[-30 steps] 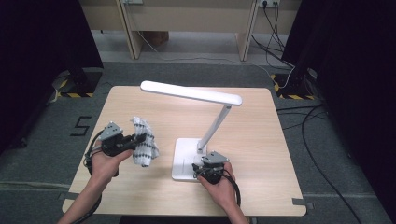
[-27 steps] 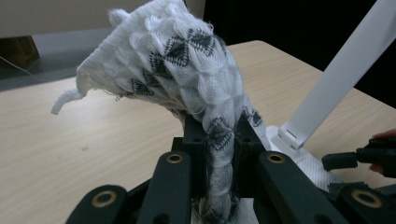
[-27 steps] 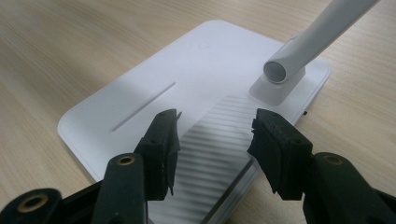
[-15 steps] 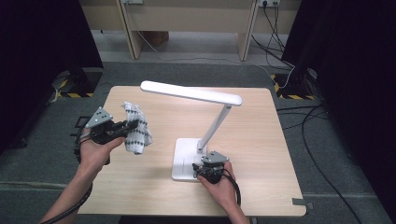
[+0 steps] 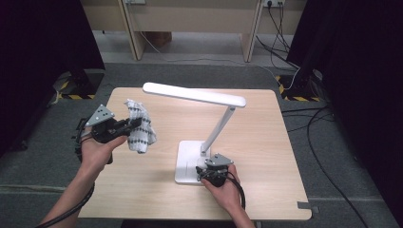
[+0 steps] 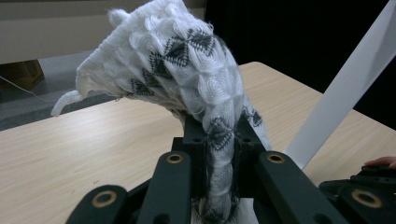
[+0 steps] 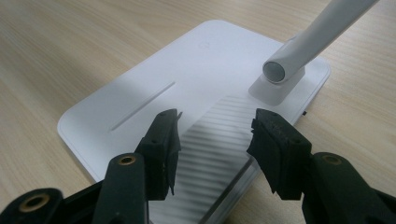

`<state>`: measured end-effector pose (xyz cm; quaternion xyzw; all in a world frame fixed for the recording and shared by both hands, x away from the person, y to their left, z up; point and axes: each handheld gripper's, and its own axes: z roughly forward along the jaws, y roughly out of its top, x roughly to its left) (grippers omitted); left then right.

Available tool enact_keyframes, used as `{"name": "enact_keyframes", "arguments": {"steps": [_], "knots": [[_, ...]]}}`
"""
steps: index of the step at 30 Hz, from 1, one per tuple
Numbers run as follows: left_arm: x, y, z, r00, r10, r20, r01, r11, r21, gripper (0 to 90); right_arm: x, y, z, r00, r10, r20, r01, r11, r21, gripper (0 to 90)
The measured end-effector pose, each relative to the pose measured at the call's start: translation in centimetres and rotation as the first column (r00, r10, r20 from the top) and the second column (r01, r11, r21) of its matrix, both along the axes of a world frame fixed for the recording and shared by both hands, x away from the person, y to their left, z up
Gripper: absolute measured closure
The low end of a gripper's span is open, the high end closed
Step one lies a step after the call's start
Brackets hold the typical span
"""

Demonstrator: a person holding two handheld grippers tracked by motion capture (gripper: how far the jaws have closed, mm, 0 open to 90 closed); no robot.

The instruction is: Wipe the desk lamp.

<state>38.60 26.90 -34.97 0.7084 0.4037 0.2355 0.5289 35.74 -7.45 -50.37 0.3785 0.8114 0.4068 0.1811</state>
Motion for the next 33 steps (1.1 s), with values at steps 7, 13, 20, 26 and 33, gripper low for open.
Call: {"name": "enact_keyframes", "arguments": {"steps": [7, 13, 20, 26, 33], "knots": [[0.2, -0.1, 1.0, 0.9998, 0.0, 0.018, 0.0, 1.0, -0.005, 79.8, 0.0, 0.0, 0.0, 1.0, -0.003, 0.003, 0.003, 1.0, 0.002, 51.3], [0.2, 0.3, 1.6, 0.9995, 0.007, 0.032, -0.007, 0.9999, -0.009, 79.8, 0.0, 0.0, 0.0, 1.0, -0.007, 0.001, 0.007, 1.0, 0.003, 51.3], [0.2, 0.6, 2.6, 0.9986, 0.009, 0.052, -0.009, 0.9999, -0.008, 79.8, -0.1, 0.0, 0.0, 0.9999, -0.011, 0.005, 0.011, 0.9999, 0.001, 51.3], [0.4, 0.6, 3.8, 0.9975, 0.01, 0.069, -0.01, 0.9999, -0.009, 79.8, -0.1, 0.0, -0.1, 0.9999, -0.011, 0.004, 0.011, 0.9999, 0.005, 51.3], [0.7, 0.5, 5.0, 0.9963, 0.011, 0.085, -0.011, 0.9999, -0.009, 79.8, -0.2, 0.1, -0.1, 0.9998, -0.017, 0.005, 0.017, 0.9998, 0.006, 51.3]]}}
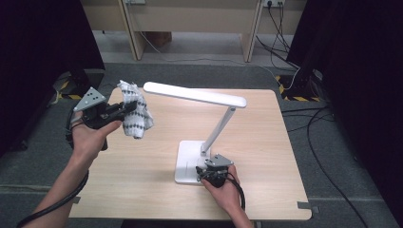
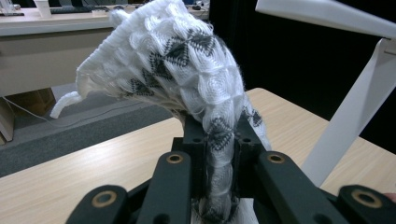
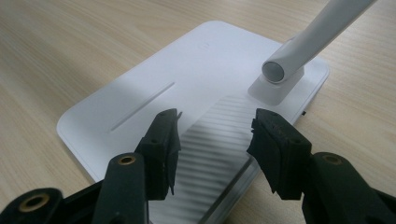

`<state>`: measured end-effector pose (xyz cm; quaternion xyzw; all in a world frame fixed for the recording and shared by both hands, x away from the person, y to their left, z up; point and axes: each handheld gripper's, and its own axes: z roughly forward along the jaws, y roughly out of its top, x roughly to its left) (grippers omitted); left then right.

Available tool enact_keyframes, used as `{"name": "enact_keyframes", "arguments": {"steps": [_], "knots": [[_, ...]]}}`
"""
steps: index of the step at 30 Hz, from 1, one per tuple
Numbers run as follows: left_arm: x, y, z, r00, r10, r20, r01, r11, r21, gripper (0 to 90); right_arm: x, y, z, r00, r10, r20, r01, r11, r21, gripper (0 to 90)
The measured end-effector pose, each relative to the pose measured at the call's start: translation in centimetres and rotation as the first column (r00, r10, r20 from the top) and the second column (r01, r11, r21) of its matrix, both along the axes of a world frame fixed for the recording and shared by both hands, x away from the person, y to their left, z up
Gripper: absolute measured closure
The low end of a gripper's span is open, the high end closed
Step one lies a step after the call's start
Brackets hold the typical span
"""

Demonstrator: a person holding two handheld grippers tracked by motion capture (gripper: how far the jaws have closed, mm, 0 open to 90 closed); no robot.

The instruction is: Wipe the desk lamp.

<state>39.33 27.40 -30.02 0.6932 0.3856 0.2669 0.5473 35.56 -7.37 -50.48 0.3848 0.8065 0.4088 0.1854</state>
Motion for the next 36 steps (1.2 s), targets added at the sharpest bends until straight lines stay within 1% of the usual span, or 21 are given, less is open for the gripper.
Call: {"name": "enact_keyframes", "arguments": {"steps": [12, 15, 22, 28, 36], "knots": [[0.2, -0.5, 1.1, 0.9998, -0.006, 0.019, 0.006, 1.0, -0.001, 79.9, 0.0, 0.0, 0.0, 1.0, 0.0, 0.001, 0.0, 1.0, 0.0, 51.3], [0.2, -0.7, 1.6, 0.9996, -0.003, 0.029, 0.003, 1.0, 0.003, 79.8, 0.0, 0.0, 0.0, 1.0, 0.0, 0.002, 0.0, 1.0, -0.002, 51.3], [0.2, -0.6, 2.2, 0.9991, -0.001, 0.043, 0.001, 1.0, 0.005, 79.8, 0.0, 0.0, 0.0, 1.0, 0.0, 0.003, 0.0, 1.0, -0.002, 51.3], [0.4, -0.5, 2.5, 0.9987, -0.009, 0.051, 0.009, 0.9999, 0.008, 79.9, 0.0, 0.0, 0.0, 1.0, 0.0, 0.003, 0.0, 1.0, -0.002, 51.3], [0.6, -0.2, 3.0, 0.9981, -0.001, 0.062, 0.001, 1.0, 0.008, 79.9, 0.0, 0.0, 0.0, 1.0, -0.001, 0.004, 0.001, 1.0, -0.002, 51.3]]}}
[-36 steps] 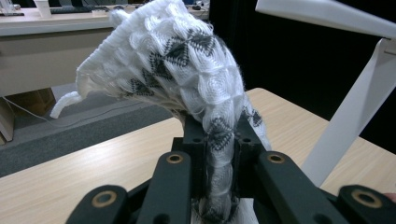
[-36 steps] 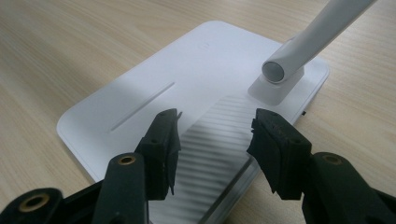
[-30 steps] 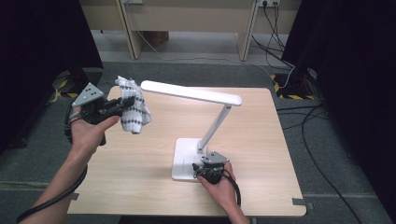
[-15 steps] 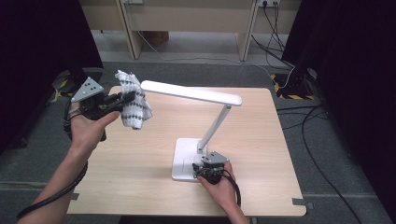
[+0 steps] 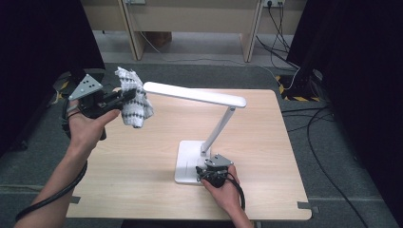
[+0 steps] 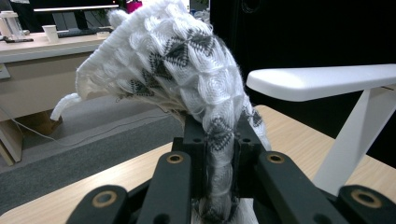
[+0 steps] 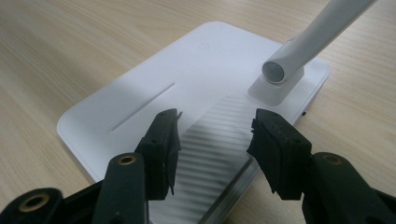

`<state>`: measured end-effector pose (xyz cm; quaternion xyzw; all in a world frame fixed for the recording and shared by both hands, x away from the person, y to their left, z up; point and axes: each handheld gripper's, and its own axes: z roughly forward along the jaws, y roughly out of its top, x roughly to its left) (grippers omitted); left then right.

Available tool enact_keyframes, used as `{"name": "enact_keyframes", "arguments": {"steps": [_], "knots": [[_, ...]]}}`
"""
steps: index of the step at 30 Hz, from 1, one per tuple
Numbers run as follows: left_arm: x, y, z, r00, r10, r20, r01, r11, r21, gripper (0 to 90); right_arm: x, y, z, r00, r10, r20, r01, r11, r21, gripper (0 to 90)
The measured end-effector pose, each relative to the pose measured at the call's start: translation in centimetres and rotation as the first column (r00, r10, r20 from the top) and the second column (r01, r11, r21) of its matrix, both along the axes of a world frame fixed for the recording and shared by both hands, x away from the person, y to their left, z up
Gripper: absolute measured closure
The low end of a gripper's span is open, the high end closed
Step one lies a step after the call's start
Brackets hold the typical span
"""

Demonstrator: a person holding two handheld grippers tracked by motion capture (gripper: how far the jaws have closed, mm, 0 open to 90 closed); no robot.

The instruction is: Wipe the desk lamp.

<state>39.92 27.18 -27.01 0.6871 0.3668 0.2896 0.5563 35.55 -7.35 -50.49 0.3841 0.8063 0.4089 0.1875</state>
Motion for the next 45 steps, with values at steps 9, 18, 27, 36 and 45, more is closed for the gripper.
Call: {"name": "enact_keyframes", "arguments": {"steps": [9, 18, 27, 36, 45], "knots": [[0.1, 0.0, 0.6, 0.9998, 0.006, 0.016, -0.006, 1.0, -0.005, 80.0, 0.0, 0.0, 0.0, 1.0, 0.001, 0.002, -0.001, 1.0, 0.001, 51.3], [0.1, 0.1, 1.4, 0.9992, 0.013, 0.037, -0.013, 0.9999, -0.011, 80.0, 0.0, 0.0, 0.0, 1.0, -0.001, 0.0, 0.001, 1.0, 0.0, 51.3], [0.1, 0.2, 2.3, 0.9983, 0.013, 0.057, -0.013, 0.9998, -0.014, 80.0, 0.0, 0.0, 0.0, 1.0, 0.0, 0.002, 0.0, 1.0, 0.0, 51.3], [-0.1, 0.1, 3.0, 0.9973, 0.011, 0.073, -0.009, 0.9998, -0.02, 80.0, 0.0, 0.0, 0.0, 1.0, 0.0, 0.001, 0.0, 1.0, -0.001, 51.3], [-0.4, -0.4, 3.9, 0.9958, -0.007, 0.091, 0.008, 0.9999, -0.013, 80.0, 0.0, 0.1, 0.0, 1.0, -0.001, 0.003, 0.001, 1.0, 0.0, 51.3]]}}
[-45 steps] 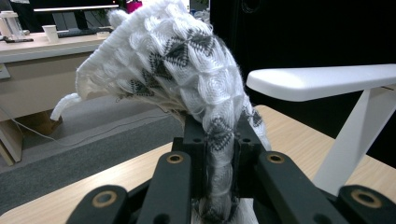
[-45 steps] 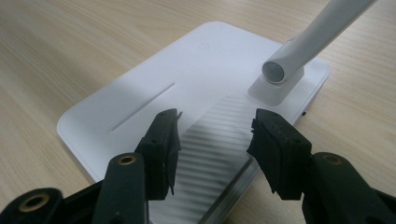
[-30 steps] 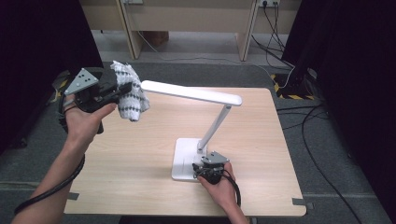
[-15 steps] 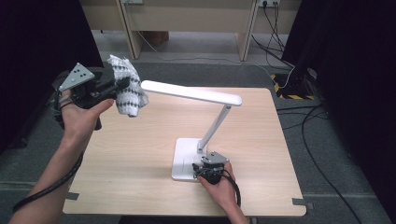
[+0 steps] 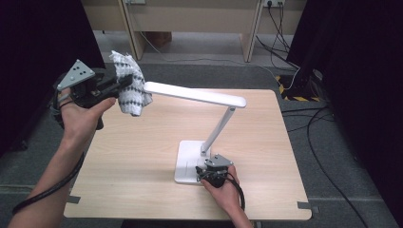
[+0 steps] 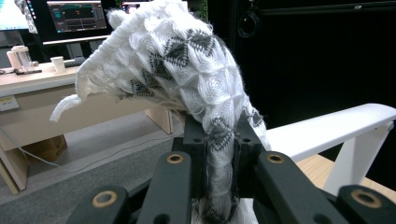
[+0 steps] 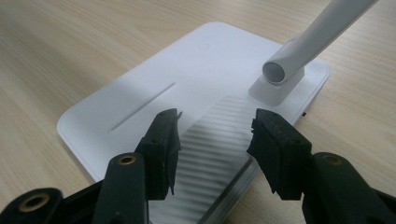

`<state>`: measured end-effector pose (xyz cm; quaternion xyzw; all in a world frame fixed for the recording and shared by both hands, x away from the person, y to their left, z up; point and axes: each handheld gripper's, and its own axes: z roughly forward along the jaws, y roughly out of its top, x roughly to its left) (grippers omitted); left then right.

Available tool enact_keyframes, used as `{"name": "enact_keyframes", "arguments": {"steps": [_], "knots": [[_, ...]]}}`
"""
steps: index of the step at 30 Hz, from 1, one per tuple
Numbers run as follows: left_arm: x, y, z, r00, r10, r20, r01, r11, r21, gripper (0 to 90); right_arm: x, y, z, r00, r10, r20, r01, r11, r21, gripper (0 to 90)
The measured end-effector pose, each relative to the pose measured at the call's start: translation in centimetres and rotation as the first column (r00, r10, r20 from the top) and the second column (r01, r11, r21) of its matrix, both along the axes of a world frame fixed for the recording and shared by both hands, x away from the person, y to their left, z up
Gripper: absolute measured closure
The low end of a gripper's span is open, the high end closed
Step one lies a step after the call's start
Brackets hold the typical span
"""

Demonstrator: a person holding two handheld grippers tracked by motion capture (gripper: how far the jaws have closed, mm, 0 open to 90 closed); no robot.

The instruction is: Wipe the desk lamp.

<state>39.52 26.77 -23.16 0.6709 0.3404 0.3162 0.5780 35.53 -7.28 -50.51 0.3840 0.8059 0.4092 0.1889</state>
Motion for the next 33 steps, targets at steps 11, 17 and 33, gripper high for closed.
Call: {"name": "enact_keyframes", "arguments": {"steps": [11, 17, 33], "knots": [[-0.3, -0.8, 0.7, 0.9996, -0.02, 0.017, 0.02, 0.9998, 0.004, 80.0, 0.0, 0.0, 0.0, 1.0, -0.001, 0.001, 0.001, 1.0, 0.002, 51.4], [-0.3, -1.6, 0.9, 0.999, -0.039, 0.02, 0.039, 0.9992, 0.01, 80.0, 0.0, 0.1, 0.0, 1.0, -0.002, 0.003, 0.002, 1.0, 0.0, 51.5], [0.0, -4.1, 0.9, 0.9955, -0.094, 0.011, 0.094, 0.9952, 0.027, 80.0, 0.0, 0.2, -0.1, 0.9999, -0.001, 0.016, 0.001, 1.0, 0.0, 52.1]]}}
